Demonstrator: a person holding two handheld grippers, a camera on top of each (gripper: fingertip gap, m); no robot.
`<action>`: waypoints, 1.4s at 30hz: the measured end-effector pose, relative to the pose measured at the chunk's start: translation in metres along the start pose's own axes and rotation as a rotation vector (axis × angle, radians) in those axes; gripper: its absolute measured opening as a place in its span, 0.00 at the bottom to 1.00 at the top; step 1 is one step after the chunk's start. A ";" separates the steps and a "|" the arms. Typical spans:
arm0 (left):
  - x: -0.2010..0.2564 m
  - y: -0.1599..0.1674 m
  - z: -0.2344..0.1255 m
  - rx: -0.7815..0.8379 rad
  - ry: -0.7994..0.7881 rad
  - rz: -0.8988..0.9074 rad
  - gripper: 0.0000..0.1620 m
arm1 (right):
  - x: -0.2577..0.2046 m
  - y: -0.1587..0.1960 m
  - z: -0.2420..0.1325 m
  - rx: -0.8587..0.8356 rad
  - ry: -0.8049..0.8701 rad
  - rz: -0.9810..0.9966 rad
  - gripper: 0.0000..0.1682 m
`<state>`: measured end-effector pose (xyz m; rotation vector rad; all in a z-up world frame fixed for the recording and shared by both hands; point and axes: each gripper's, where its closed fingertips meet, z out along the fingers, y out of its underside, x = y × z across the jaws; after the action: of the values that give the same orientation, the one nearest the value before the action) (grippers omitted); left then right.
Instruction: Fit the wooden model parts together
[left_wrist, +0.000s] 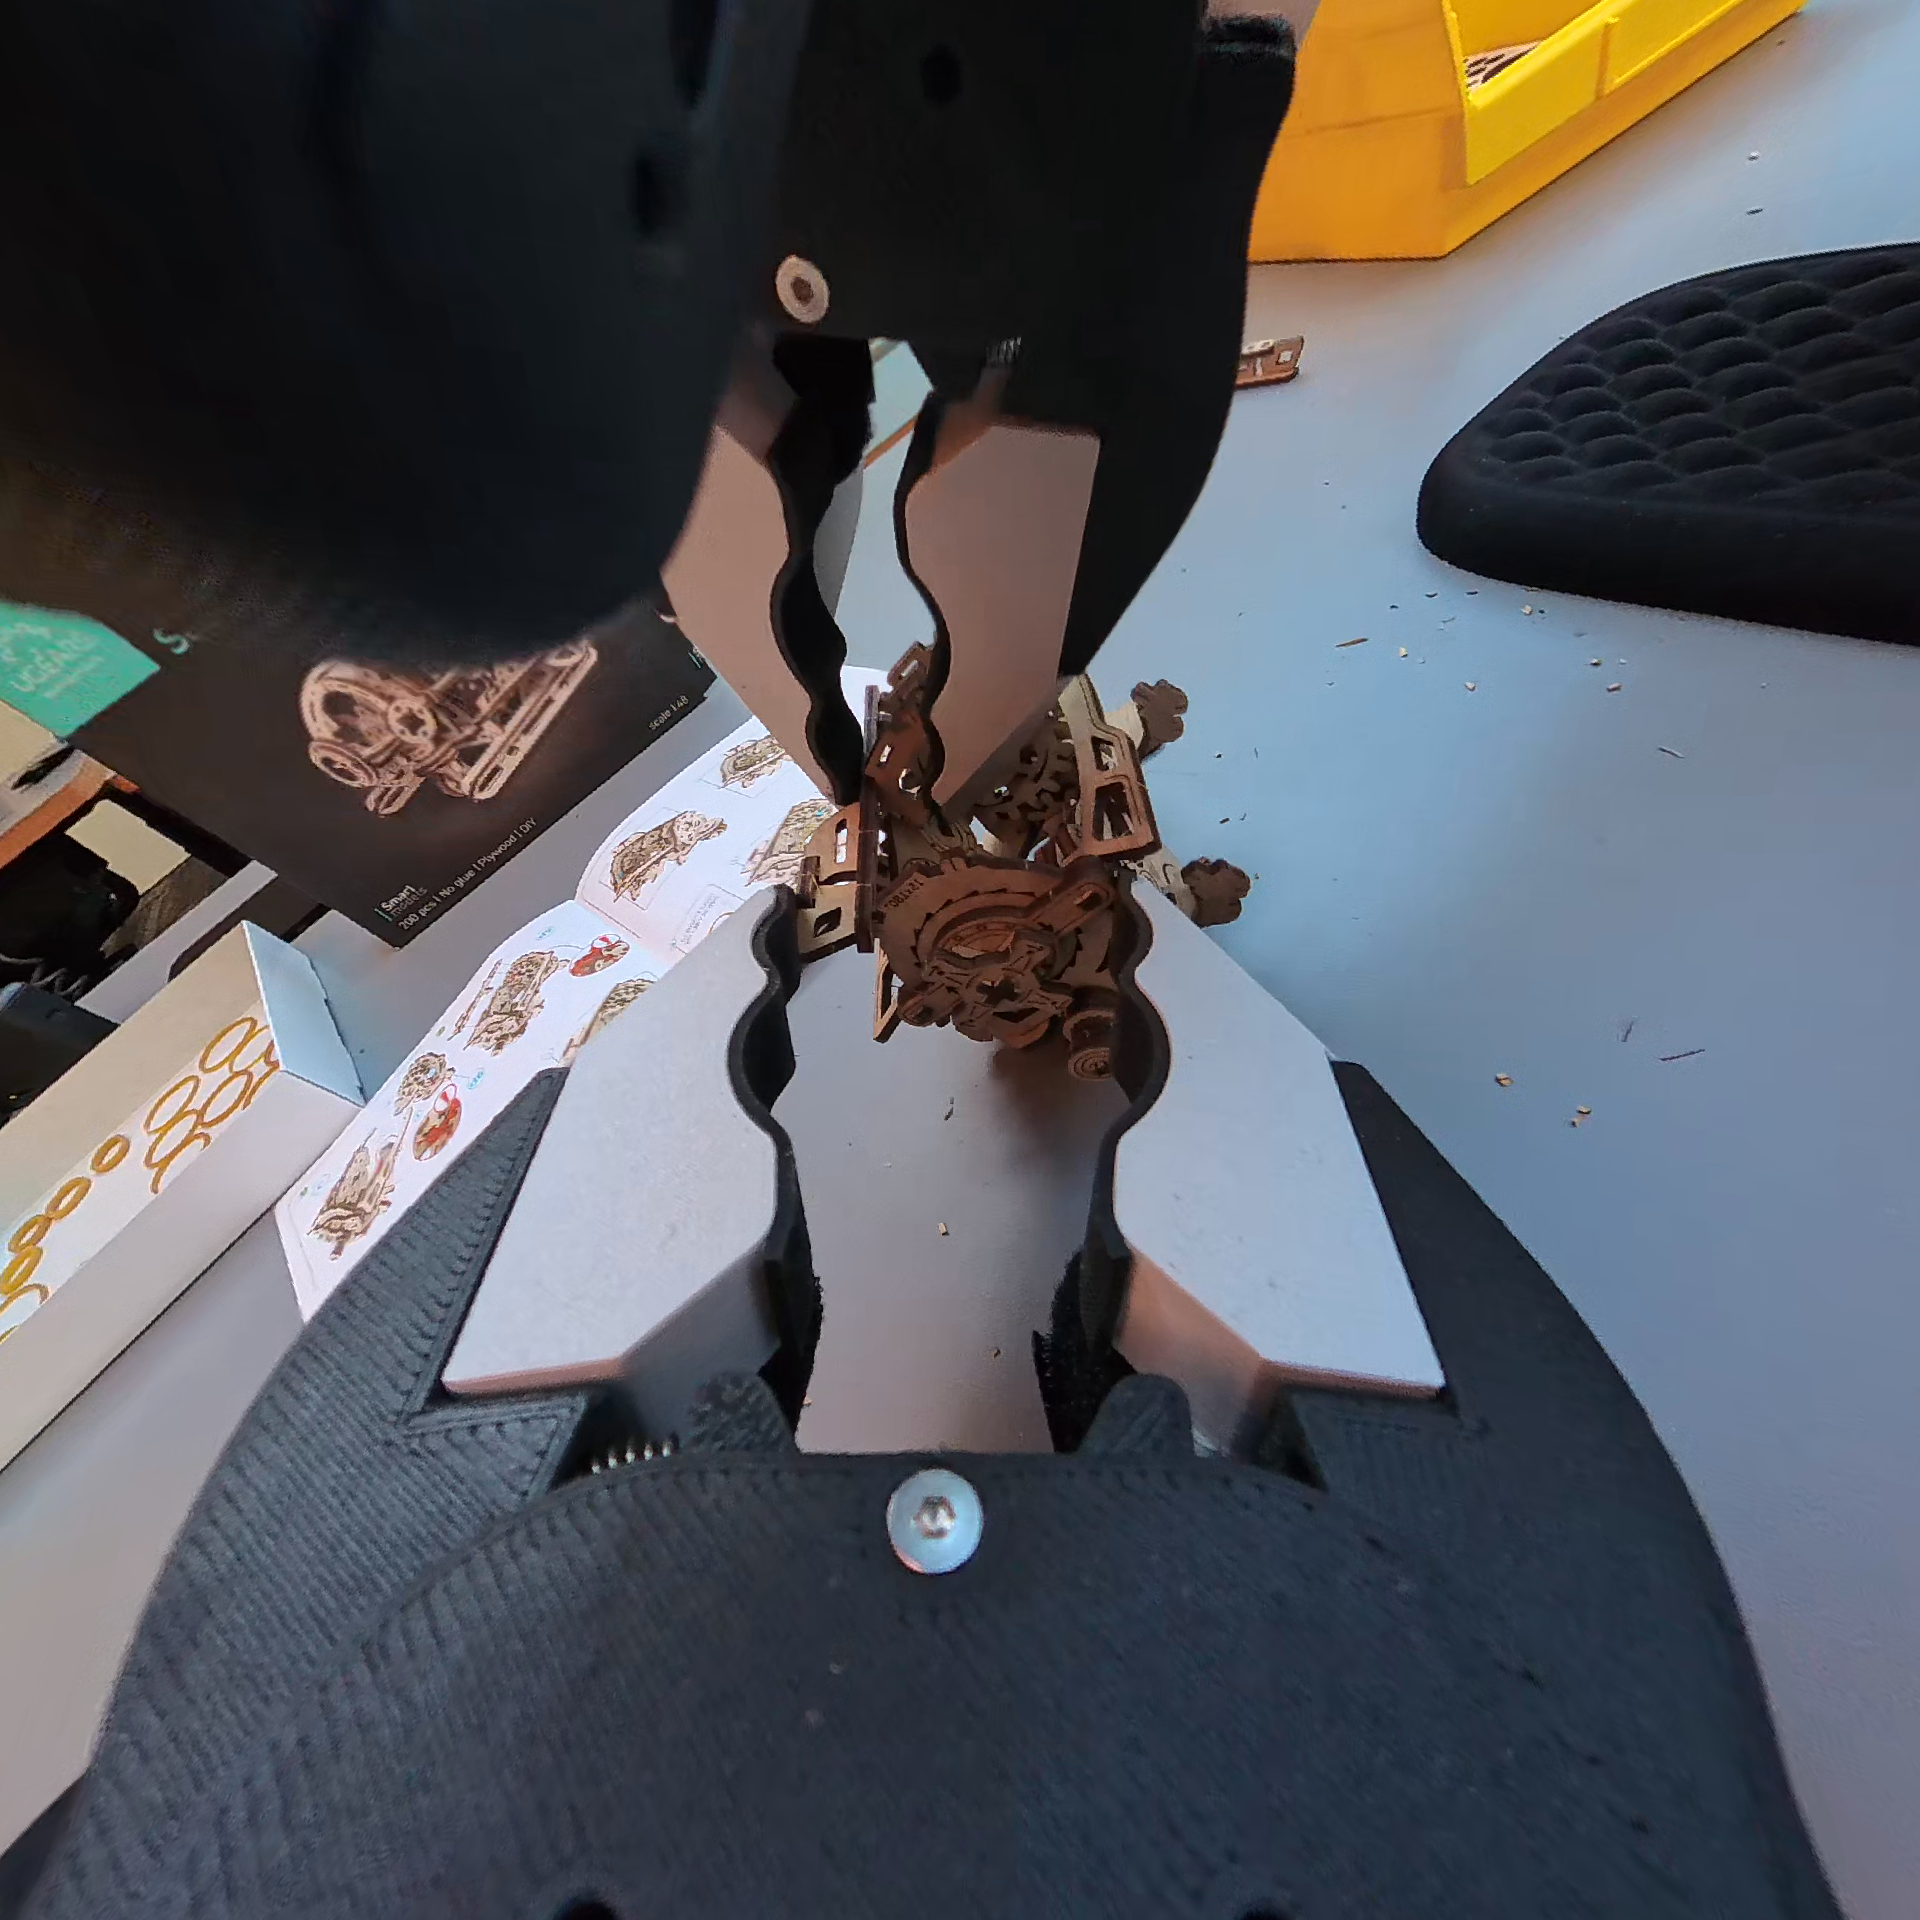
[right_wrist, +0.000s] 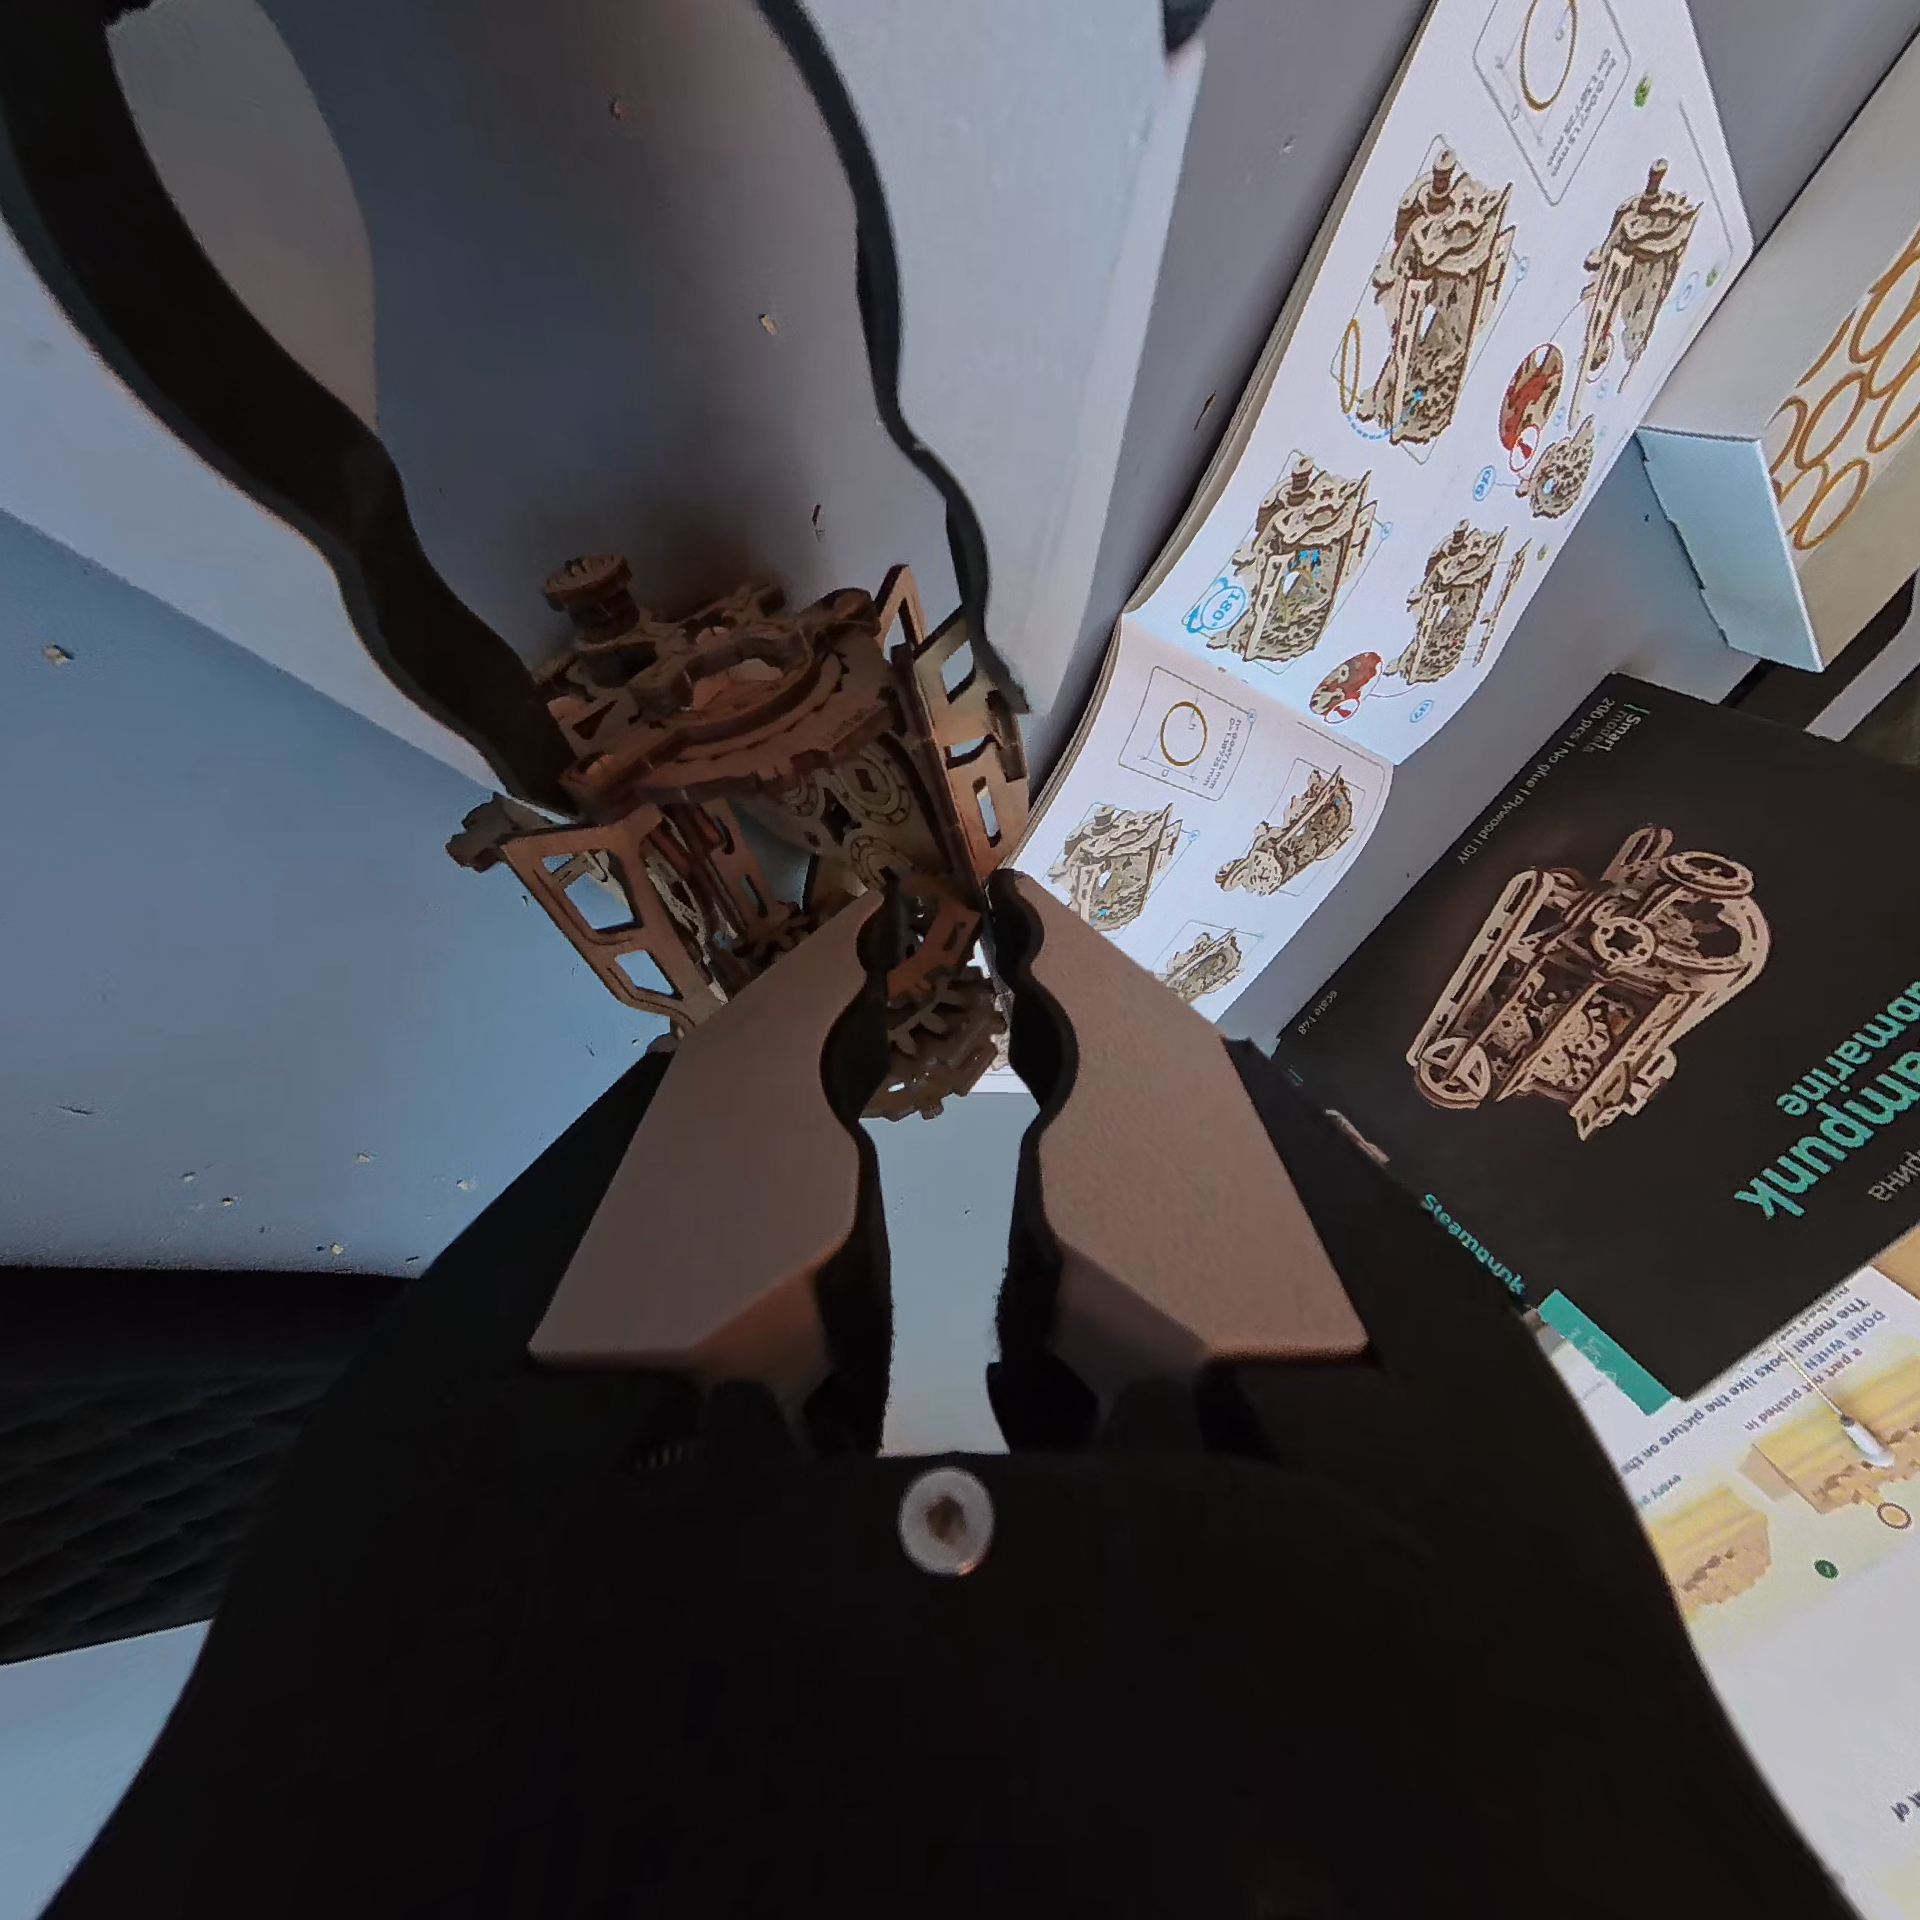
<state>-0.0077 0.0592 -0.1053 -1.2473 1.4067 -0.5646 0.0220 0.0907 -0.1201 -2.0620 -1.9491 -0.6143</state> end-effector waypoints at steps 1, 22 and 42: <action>-0.001 0.001 0.000 -0.003 -0.005 0.006 0.36 | 0.002 -0.001 -0.001 0.019 0.008 -0.008 0.10; -0.001 0.004 -0.005 0.020 0.020 0.083 0.37 | 0.004 0.013 -0.050 0.741 -0.013 0.134 0.23; -0.007 0.011 -0.022 0.123 0.153 0.133 0.37 | 0.009 0.008 -0.041 1.217 -0.516 0.558 0.25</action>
<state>-0.0330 0.0623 -0.1067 -1.0220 1.5457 -0.6553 0.0243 0.0797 -0.0789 -1.7509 -1.1937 1.0488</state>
